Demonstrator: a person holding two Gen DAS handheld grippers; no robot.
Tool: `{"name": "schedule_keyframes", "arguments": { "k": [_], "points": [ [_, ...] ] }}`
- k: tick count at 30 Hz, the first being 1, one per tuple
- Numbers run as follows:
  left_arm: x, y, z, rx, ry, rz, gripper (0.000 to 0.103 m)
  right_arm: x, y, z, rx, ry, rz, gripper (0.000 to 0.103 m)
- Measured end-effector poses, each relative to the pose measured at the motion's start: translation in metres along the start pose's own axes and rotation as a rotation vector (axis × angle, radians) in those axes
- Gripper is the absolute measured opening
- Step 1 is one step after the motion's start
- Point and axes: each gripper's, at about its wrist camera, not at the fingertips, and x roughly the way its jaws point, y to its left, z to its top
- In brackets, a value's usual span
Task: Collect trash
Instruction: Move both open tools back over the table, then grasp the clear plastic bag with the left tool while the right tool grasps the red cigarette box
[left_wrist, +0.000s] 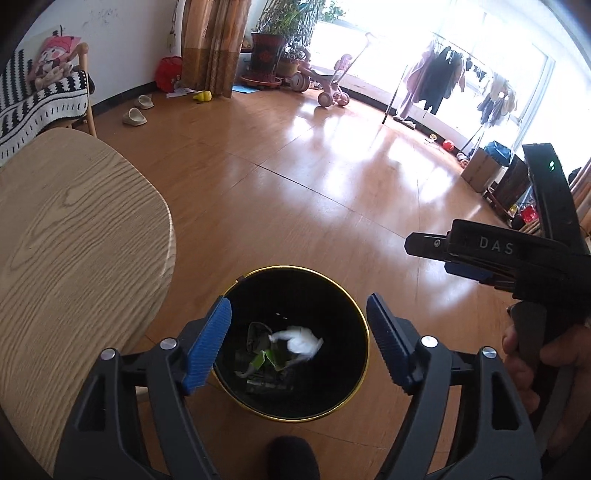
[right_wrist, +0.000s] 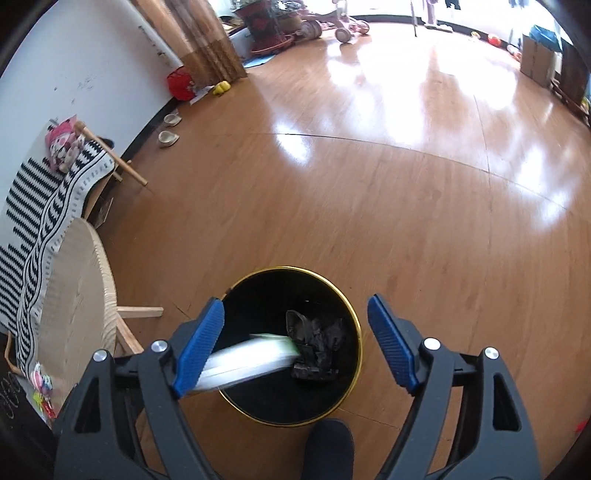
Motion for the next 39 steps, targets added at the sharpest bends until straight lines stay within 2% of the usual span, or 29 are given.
{"name": "schedule_keyframes", "arguments": {
  "k": [3, 7, 10, 16, 22, 25, 29, 33, 35, 39],
  "points": [
    [-0.010, 0.008, 0.001, -0.006, -0.008, 0.023, 0.077, -0.001, 0.019, -0.002, -0.048, 0.006, 0.013, 0.078],
    [-0.041, 0.034, 0.003, -0.036, -0.047, 0.074, 0.089, -0.002, 0.058, -0.007, -0.114, 0.011, 0.035, 0.078],
    [-0.076, 0.065, 0.003, -0.079, -0.089, 0.149, 0.092, -0.007, 0.102, -0.014, -0.170, 0.008, 0.084, 0.078],
    [-0.163, 0.153, -0.014, -0.225, -0.148, 0.321, 0.093, -0.015, 0.222, -0.053, -0.391, 0.027, 0.190, 0.078],
    [-0.257, 0.252, -0.064, -0.386, -0.165, 0.564, 0.093, -0.029, 0.338, -0.108, -0.590, 0.046, 0.305, 0.079],
    [-0.297, 0.295, -0.093, -0.472, -0.152, 0.641, 0.093, -0.030, 0.389, -0.138, -0.665, 0.070, 0.350, 0.080],
    [-0.352, 0.350, -0.151, -0.546, -0.120, 0.744, 0.093, -0.029, 0.446, -0.180, -0.777, 0.091, 0.384, 0.080],
    [-0.383, 0.385, -0.197, -0.600, -0.096, 0.787, 0.093, -0.028, 0.484, -0.218, -0.886, 0.092, 0.404, 0.080],
    [-0.390, 0.402, -0.217, -0.610, -0.081, 0.784, 0.093, -0.024, 0.503, -0.238, -0.925, 0.108, 0.432, 0.080],
    [-0.383, 0.428, -0.235, -0.594, -0.056, 0.749, 0.093, -0.020, 0.529, -0.265, -0.960, 0.155, 0.497, 0.080]
  ]
}}
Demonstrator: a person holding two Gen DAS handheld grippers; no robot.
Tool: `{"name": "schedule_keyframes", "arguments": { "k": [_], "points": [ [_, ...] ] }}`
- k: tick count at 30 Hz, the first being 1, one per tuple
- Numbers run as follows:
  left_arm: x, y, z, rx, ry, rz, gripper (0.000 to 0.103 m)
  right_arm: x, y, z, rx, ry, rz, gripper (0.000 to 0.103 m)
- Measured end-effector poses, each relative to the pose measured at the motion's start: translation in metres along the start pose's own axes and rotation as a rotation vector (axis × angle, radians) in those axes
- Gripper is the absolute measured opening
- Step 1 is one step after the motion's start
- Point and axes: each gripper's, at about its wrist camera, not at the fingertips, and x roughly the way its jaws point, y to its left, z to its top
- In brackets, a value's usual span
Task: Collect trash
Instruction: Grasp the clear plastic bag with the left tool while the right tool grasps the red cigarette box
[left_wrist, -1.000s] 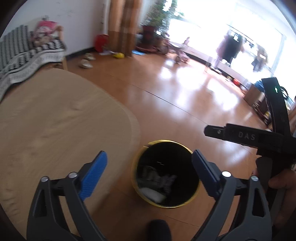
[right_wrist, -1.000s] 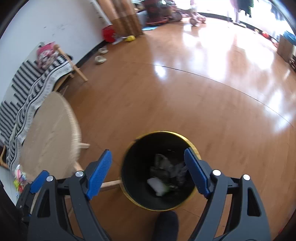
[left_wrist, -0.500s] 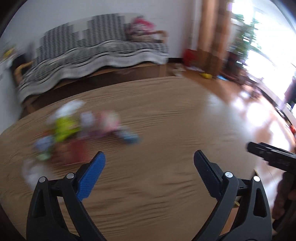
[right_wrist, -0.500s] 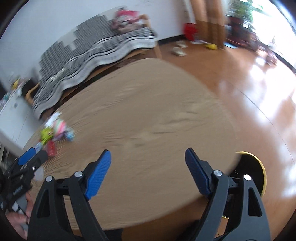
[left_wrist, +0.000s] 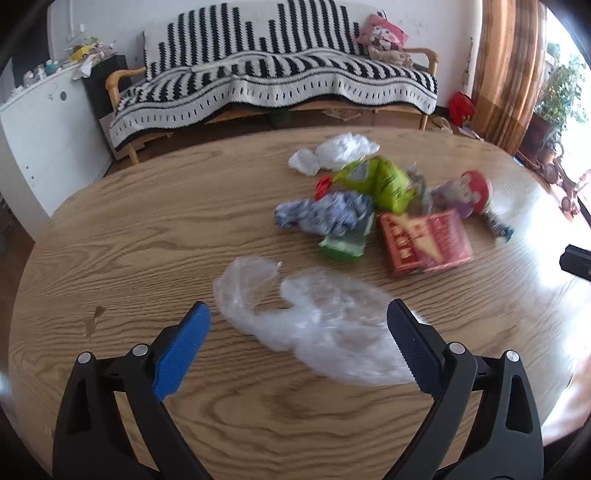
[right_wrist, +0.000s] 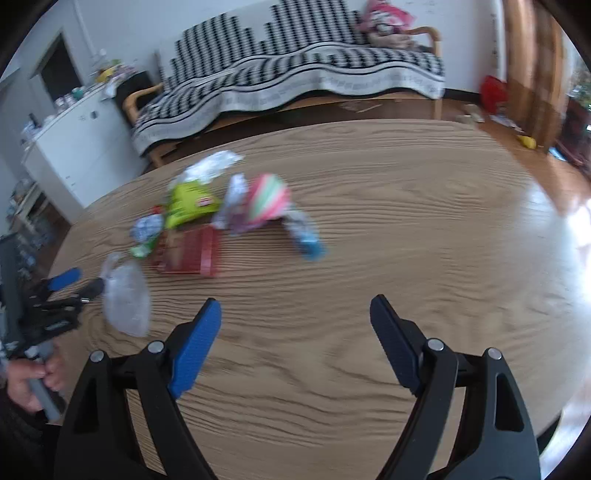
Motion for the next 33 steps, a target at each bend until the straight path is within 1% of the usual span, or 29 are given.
{"name": "schedule_keyframes", "arguments": {
  "k": [3, 5, 7, 8, 9, 11, 13, 16, 18, 20, 23, 28, 30, 33],
  "points": [
    [0.017, 0.003, -0.003, 0.017, 0.025, -0.023, 0.093, 0.019, 0.026, 0.005, -0.020, 0.015, 0.049, 0.080],
    [0.027, -0.001, -0.006, 0.031, 0.040, -0.032, 0.093, 0.034, 0.040, 0.008, -0.035, 0.029, 0.066, 0.080],
    [0.037, -0.005, -0.008, 0.053, 0.057, -0.030, 0.093, 0.044, 0.048, 0.011, -0.042, 0.035, 0.078, 0.082],
    [0.042, -0.007, -0.010, 0.068, 0.069, -0.014, 0.093, 0.051, 0.053, 0.013, -0.043, 0.042, 0.078, 0.084],
    [0.044, -0.007, -0.012, 0.072, 0.067, -0.013, 0.092, 0.058, 0.056, 0.014, -0.043, 0.047, 0.083, 0.085],
    [0.041, -0.007, -0.014, 0.064, 0.054, -0.034, 0.081, 0.071, 0.065, 0.016, -0.039, 0.057, 0.090, 0.086],
    [0.035, -0.009, -0.014, 0.072, 0.049, -0.035, 0.044, 0.081, 0.072, 0.018, -0.041, 0.060, 0.094, 0.088],
    [0.031, -0.010, -0.013, 0.057, 0.078, -0.044, 0.030, 0.095, 0.086, 0.023, -0.044, 0.052, 0.087, 0.093],
    [0.026, -0.007, -0.014, 0.038, 0.093, -0.053, 0.028, 0.104, 0.094, 0.025, -0.033, 0.054, 0.088, 0.095],
    [0.017, -0.003, -0.014, 0.026, 0.084, -0.045, 0.028, 0.111, 0.101, 0.026, -0.029, 0.058, 0.077, 0.096],
    [0.008, 0.005, -0.013, 0.007, 0.062, -0.039, 0.028, 0.126, 0.115, 0.026, -0.054, 0.060, 0.025, 0.096],
    [0.005, 0.014, -0.012, -0.019, 0.059, -0.029, 0.028, 0.137, 0.131, 0.025, -0.121, 0.044, -0.045, 0.096],
    [0.003, 0.015, -0.011, -0.025, 0.054, -0.029, 0.028, 0.136, 0.133, 0.024, -0.144, 0.030, -0.079, 0.087],
    [-0.002, 0.012, -0.008, -0.028, 0.042, -0.032, 0.028, 0.122, 0.131, 0.024, -0.152, 0.002, -0.074, 0.086]
  ]
}}
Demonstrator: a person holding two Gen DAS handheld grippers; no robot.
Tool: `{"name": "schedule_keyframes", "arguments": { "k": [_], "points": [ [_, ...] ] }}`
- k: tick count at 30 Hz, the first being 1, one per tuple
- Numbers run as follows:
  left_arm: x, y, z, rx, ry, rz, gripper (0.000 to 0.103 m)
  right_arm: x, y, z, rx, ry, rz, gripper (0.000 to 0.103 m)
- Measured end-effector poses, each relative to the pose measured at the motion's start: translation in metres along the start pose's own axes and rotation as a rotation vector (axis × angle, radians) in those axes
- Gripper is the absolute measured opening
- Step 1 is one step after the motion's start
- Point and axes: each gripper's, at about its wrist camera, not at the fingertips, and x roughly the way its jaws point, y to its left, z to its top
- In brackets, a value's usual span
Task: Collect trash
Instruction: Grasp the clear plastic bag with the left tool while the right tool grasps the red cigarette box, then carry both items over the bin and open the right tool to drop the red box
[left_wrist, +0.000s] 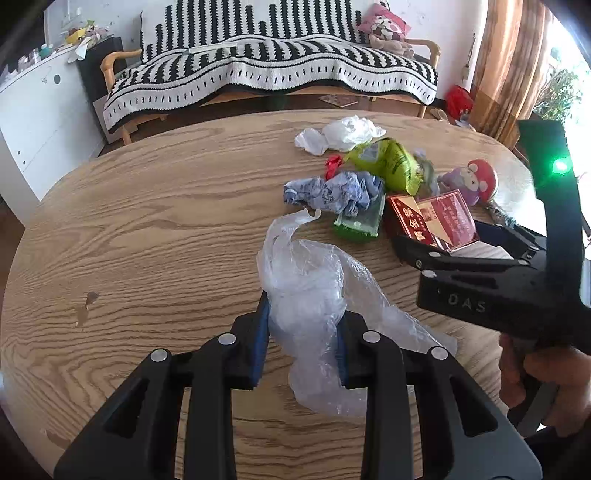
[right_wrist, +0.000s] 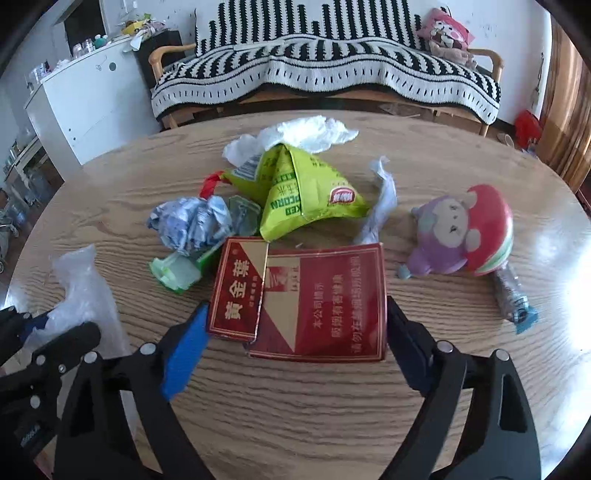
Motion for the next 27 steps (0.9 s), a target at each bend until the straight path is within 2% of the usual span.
{"name": "schedule_keyframes", "arguments": {
  "k": [5, 12, 20, 27],
  "points": [
    [-0.013, -0.013, 0.007, -0.003, -0.031, -0.009, 0.028, -0.045, -0.021, -0.002, 0.020, -0.063, 0.025, 0.086],
    [-0.032, -0.066, 0.020, 0.021, -0.090, -0.058, 0.028, -0.116, -0.100, -0.024, 0.115, -0.120, -0.003, 0.086],
    [-0.050, -0.187, 0.026, 0.133, -0.157, -0.163, 0.028, -0.191, -0.221, -0.076, 0.258, -0.160, -0.135, 0.086],
    [-0.055, -0.293, 0.014, 0.240, -0.172, -0.278, 0.028, -0.244, -0.331, -0.148, 0.401, -0.175, -0.282, 0.086]
  ]
}}
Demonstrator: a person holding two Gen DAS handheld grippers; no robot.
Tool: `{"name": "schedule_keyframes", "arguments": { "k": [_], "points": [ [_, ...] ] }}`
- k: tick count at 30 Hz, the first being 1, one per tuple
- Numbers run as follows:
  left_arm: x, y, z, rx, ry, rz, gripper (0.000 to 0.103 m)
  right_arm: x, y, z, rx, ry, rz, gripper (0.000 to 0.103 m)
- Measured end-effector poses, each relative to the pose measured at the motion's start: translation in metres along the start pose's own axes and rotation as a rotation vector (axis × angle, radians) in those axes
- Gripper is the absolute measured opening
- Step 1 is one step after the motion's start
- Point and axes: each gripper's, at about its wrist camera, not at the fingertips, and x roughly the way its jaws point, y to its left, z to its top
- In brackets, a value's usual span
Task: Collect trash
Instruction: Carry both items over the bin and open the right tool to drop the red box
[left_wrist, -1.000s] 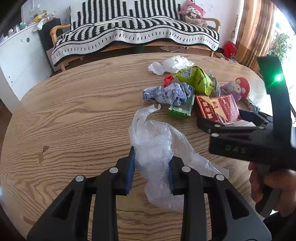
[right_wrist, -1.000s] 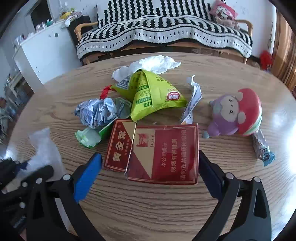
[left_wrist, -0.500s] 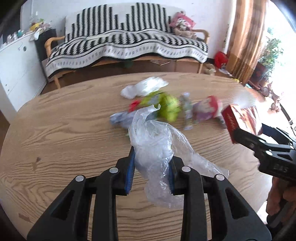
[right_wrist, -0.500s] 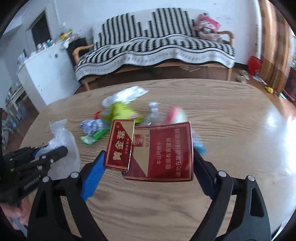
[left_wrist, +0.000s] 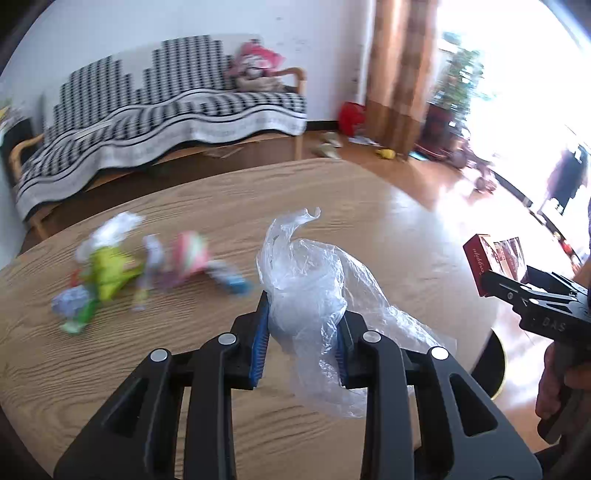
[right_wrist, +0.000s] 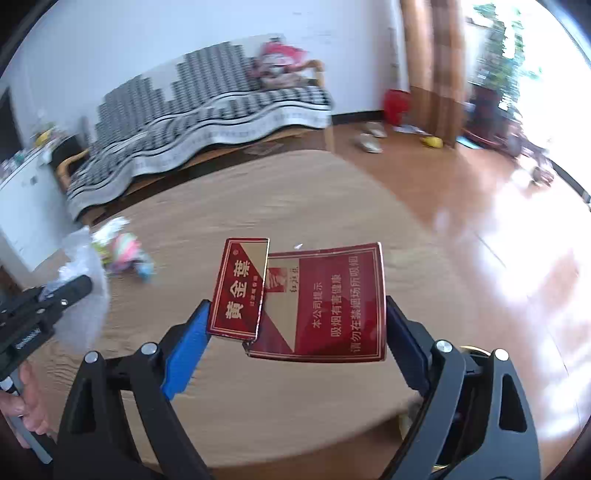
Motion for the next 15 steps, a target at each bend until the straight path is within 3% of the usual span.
{"name": "schedule_keyframes", "arguments": {
  "k": [6, 15],
  "points": [
    [0.028, -0.082, -0.001, 0.078, 0.024, -0.100, 0.029, -0.015, -0.103, -0.025, 0.117, 0.006, -0.115, 0.086],
    [0.064, -0.177, -0.013, 0.182, 0.062, -0.206, 0.029, -0.015, -0.204, -0.073, 0.271, 0.095, -0.187, 0.086]
  ]
}}
